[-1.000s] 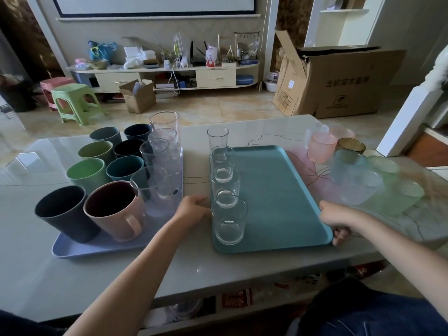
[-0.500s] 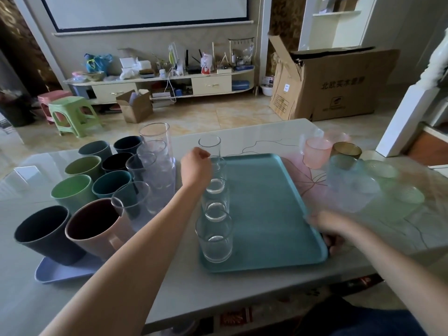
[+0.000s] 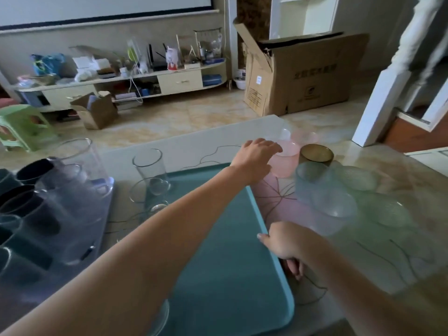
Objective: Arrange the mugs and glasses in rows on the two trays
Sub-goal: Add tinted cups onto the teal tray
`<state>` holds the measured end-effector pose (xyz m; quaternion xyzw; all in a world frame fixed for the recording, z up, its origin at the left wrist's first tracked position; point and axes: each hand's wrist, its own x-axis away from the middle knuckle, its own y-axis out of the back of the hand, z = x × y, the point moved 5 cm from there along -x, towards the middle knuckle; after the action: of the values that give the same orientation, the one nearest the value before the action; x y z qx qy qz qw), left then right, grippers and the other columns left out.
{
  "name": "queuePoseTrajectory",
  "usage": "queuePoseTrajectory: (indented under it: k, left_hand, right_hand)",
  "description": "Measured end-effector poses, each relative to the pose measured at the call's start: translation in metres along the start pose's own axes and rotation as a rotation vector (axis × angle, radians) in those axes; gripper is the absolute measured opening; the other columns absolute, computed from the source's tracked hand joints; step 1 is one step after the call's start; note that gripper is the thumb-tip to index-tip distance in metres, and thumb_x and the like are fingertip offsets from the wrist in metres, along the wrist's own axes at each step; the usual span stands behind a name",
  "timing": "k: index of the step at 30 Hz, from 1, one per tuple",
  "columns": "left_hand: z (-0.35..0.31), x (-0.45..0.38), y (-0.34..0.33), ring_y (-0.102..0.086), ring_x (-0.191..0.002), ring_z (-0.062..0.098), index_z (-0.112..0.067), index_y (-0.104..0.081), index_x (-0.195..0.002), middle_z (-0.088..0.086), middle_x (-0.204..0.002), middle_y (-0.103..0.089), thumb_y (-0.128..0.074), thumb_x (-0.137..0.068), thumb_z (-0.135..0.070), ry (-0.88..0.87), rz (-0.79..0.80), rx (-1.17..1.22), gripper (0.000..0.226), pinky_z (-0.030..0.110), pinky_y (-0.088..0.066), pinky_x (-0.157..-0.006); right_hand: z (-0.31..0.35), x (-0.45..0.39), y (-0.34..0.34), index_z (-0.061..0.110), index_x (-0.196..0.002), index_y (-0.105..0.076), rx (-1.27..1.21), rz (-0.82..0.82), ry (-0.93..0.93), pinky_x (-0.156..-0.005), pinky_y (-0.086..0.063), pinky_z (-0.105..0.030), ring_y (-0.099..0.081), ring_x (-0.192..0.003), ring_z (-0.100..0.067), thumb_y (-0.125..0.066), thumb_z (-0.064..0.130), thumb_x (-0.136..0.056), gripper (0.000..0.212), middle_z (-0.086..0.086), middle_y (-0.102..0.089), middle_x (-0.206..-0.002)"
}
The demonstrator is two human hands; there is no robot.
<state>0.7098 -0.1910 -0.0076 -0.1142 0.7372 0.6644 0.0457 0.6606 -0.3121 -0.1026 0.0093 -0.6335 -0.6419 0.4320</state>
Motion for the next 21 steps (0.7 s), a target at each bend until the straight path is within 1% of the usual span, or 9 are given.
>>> queuePoseTrajectory:
  k: [4,7,8,12,14,15,17,18,21]
  left_hand:
    - [-0.007,-0.024,-0.031,-0.042,-0.126,0.021,-0.019,-0.051,-0.127,0.002,-0.128,-0.057,-0.063,-0.086,-0.021,-0.018,0.057,-0.04,0.043,0.032,-0.027,-0.104]
    - [-0.001,-0.028,-0.034,-0.051,-0.109,0.025,-0.012,-0.063,-0.1,0.005,-0.105,-0.066,-0.056,-0.088,-0.008,0.034,-0.057,0.038,0.015,0.03,-0.033,-0.091]
    - [0.002,-0.027,-0.032,-0.053,-0.103,0.025,-0.011,-0.064,-0.093,0.005,-0.099,-0.068,-0.053,-0.088,-0.005,0.046,-0.097,0.051,0.014,0.03,-0.033,-0.088]
    - [0.014,-0.016,-0.013,-0.056,-0.099,0.02,-0.013,-0.067,-0.095,0.0,-0.097,-0.07,-0.053,-0.089,-0.006,0.073,-0.17,0.078,0.017,0.024,-0.028,-0.081]
    - [0.029,-0.005,0.006,-0.056,-0.1,0.021,-0.015,-0.068,-0.095,0.0,-0.098,-0.07,-0.055,-0.088,-0.008,0.087,-0.193,0.062,0.016,0.023,-0.023,-0.078]
    - [0.04,0.002,0.015,-0.055,-0.101,0.024,-0.016,-0.068,-0.094,0.001,-0.099,-0.07,-0.056,-0.087,-0.01,0.101,-0.187,0.043,0.015,0.024,-0.022,-0.078]
    - [0.066,0.019,0.032,-0.054,-0.102,0.029,-0.019,-0.068,-0.095,0.003,-0.103,-0.069,-0.056,-0.088,-0.017,0.151,-0.161,0.006,0.014,0.027,-0.025,-0.081]
    - [0.078,0.028,0.039,-0.054,-0.103,0.031,-0.022,-0.067,-0.095,0.003,-0.104,-0.069,-0.057,-0.088,-0.02,0.185,-0.15,-0.015,0.013,0.03,-0.028,-0.083]
    - [0.104,0.056,0.057,-0.055,-0.101,0.03,-0.022,-0.069,-0.098,0.004,-0.107,-0.069,-0.06,-0.088,-0.025,0.262,-0.136,-0.084,0.014,0.034,-0.029,-0.094]
  right_hand:
    - [0.0,-0.003,0.002,-0.002,-0.13,-0.046,-0.011,0.08,-0.024,-0.102,-0.041,-0.041,-0.055,-0.117,-0.033,-0.026,0.045,-0.101,0.059,-0.022,-0.057,-0.126]
    - [0.0,-0.001,0.002,-0.003,-0.129,-0.046,-0.027,0.075,-0.02,-0.103,-0.04,-0.041,-0.053,-0.119,-0.034,-0.027,0.045,-0.101,0.059,-0.023,-0.054,-0.129]
    - [0.0,0.0,0.003,-0.003,-0.129,-0.045,-0.036,0.073,-0.014,-0.103,-0.04,-0.041,-0.053,-0.119,-0.035,-0.027,0.044,-0.101,0.059,-0.023,-0.054,-0.13]
    - [-0.003,0.004,0.001,-0.006,-0.129,-0.046,-0.067,0.117,-0.015,-0.1,-0.044,-0.04,-0.06,-0.111,-0.034,-0.024,0.046,-0.1,0.064,-0.021,-0.062,-0.12]
    - [-0.004,0.006,0.002,-0.008,-0.124,-0.05,-0.067,0.116,-0.008,-0.093,-0.048,-0.038,-0.067,-0.095,-0.033,-0.024,0.046,-0.1,0.065,-0.022,-0.068,-0.104]
    - [-0.003,0.008,0.002,-0.01,-0.119,-0.051,-0.064,0.121,-0.011,-0.088,-0.051,-0.036,-0.069,-0.08,-0.032,-0.024,0.046,-0.1,0.065,-0.022,-0.069,-0.086]
    - [-0.001,0.015,0.004,-0.012,-0.114,-0.051,-0.065,0.116,-0.019,-0.077,-0.053,-0.034,-0.061,-0.048,-0.026,-0.024,0.046,-0.1,0.065,-0.016,-0.061,-0.057]
    - [-0.001,0.017,0.004,-0.012,-0.113,-0.051,-0.066,0.107,-0.026,-0.075,-0.054,-0.034,-0.056,-0.041,-0.025,-0.024,0.045,-0.1,0.064,-0.014,-0.058,-0.053]
    - [0.003,0.024,0.007,-0.011,-0.115,-0.05,-0.048,0.115,-0.047,-0.066,-0.05,-0.031,-0.052,-0.039,-0.024,-0.024,0.045,-0.101,0.063,-0.013,-0.056,-0.048]
